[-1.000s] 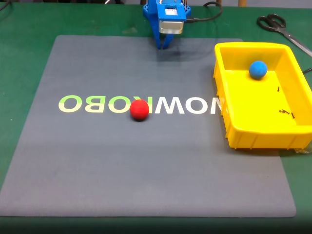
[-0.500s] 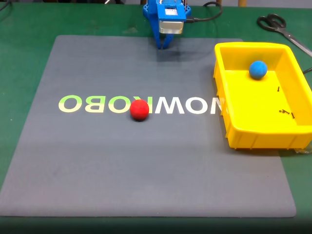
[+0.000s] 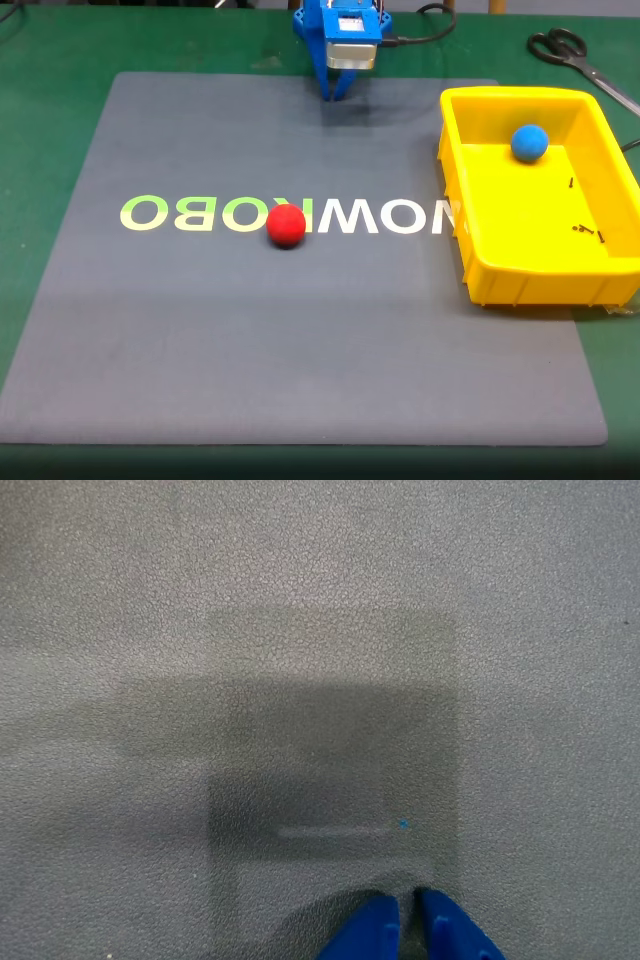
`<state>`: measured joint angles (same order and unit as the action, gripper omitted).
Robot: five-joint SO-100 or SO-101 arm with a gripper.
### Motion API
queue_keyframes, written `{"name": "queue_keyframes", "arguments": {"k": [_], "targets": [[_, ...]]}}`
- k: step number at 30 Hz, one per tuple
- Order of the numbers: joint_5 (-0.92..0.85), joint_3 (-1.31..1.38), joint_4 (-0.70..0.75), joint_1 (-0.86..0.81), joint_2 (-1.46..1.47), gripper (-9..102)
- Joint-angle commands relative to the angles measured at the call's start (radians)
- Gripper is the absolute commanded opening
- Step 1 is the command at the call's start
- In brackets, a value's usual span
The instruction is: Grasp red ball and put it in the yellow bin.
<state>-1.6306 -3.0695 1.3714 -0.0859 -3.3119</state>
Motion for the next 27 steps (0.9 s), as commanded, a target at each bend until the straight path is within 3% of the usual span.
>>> {"name": "queue_keyframes", "arguments": {"k": [1, 6, 12, 18, 27], "targets": [[-0.011, -0.032, 0.006, 0.003, -0.014, 0], [-0.009, -0.032, 0.009, 0.008, -0.014, 1], [-0.086, 0.054, 0.003, -0.078, -0.012, 33], [-0.127, 0.209, -0.035, -0.135, -0.012, 38], [-0.156, 0.393, -0.431, -0.206, 0.41, 37]]}}
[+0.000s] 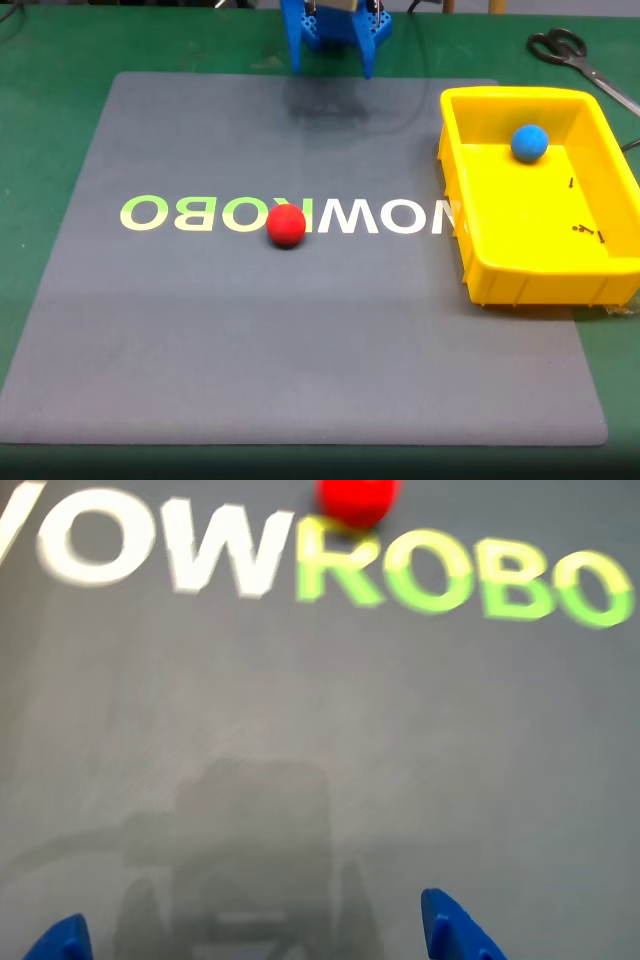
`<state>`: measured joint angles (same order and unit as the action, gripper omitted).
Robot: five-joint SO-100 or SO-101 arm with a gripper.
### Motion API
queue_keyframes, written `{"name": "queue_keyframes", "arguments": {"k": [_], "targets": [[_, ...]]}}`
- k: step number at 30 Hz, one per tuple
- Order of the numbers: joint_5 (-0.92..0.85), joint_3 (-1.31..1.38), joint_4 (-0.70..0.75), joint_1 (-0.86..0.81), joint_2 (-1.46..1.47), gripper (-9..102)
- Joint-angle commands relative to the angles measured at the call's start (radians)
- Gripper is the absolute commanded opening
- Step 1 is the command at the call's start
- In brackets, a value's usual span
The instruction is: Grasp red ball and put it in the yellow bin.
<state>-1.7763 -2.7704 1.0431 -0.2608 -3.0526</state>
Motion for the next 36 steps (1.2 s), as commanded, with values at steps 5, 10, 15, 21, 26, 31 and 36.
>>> {"name": "queue_keyframes", "arguments": {"k": [5, 10, 15, 21, 26, 31, 36], "targets": [[-0.023, 0.219, -0.267, -0.063, 0.459, 37], [-0.002, 0.382, -0.359, -0.074, 0.746, 37], [0.032, 0.532, -0.44, -0.057, 1.0, 37], [0.066, 0.736, -0.457, -0.055, 1.256, 37], [0.087, 0.868, -0.486, -0.055, 1.42, 37], [0.098, 0.983, -0.486, -0.048, 1.525, 37], [0.107, 1.08, -0.48, -0.029, 1.611, 37]]}}
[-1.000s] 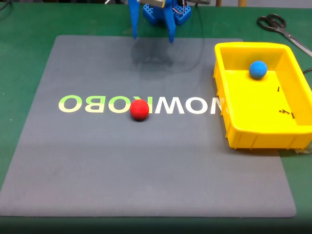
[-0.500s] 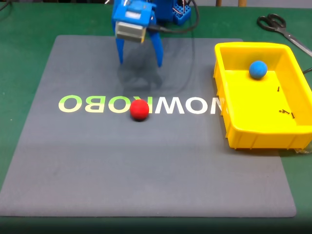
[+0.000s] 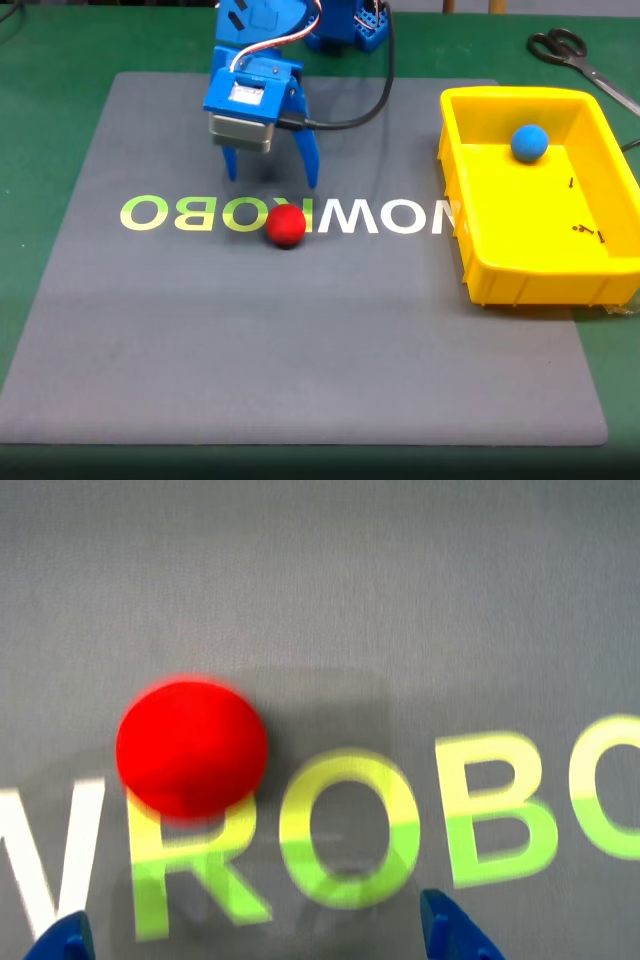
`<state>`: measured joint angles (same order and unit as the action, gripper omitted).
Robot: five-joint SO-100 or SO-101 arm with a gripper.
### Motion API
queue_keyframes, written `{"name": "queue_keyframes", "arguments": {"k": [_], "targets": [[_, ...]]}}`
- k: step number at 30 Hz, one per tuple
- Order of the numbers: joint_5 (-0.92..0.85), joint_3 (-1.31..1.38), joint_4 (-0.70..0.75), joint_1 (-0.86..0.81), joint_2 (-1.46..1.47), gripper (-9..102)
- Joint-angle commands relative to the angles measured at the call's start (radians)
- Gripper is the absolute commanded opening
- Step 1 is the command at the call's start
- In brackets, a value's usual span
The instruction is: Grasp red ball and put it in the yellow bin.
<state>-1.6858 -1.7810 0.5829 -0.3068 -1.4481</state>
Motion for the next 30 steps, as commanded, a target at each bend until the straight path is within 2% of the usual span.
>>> {"name": "queue_keyframes", "arguments": {"k": [1, 25, 30], "targets": [[0.018, 0.101, -0.02, 0.021, 0.018, 37], [0.067, 0.318, -0.04, 0.083, 0.252, 36], [0.074, 0.342, -0.043, 0.097, 0.276, 32]]}}
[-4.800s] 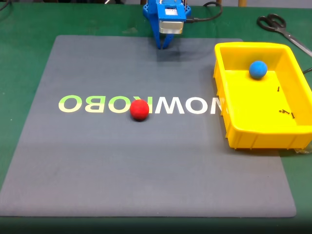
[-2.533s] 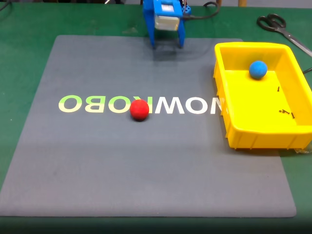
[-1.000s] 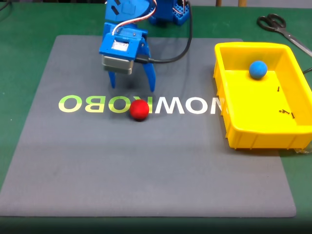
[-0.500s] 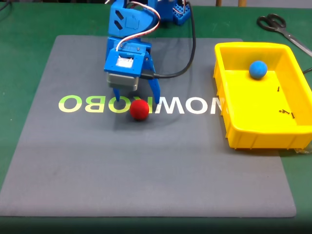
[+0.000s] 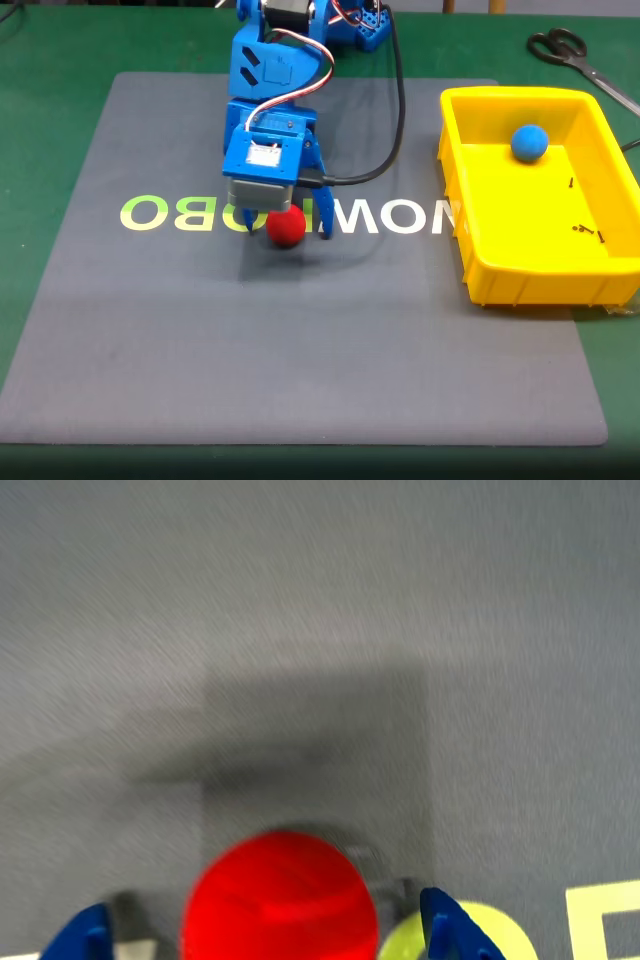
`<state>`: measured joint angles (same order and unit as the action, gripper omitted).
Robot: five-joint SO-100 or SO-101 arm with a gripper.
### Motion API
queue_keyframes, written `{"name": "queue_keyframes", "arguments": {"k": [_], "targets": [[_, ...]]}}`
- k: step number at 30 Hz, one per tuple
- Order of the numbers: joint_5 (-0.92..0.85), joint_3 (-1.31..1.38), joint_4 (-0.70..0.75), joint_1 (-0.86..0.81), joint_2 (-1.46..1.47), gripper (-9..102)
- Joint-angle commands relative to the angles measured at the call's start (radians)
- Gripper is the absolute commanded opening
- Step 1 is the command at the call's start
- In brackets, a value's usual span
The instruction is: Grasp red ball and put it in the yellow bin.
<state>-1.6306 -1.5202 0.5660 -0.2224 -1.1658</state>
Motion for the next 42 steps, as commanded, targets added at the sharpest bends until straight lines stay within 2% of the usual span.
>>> {"name": "queue_keyframes", "arguments": {"k": [1, 8, 15, 25, 31, 36, 42], "targets": [[0.02, 0.087, -0.026, 0.014, 0.0, 31], [0.017, 0.106, -0.026, 0.014, 0.026, 25], [0.009, 0.106, -0.026, 0.006, 0.037, 1], [0.023, 0.106, -0.026, 0.009, 0.014, 0], [0.063, 0.106, 0.017, 0.04, -0.179, 0], [0.097, 0.097, 0.098, 0.132, -0.42, 0], [0.149, 0.092, 0.17, 0.33, -0.609, 1]]}}
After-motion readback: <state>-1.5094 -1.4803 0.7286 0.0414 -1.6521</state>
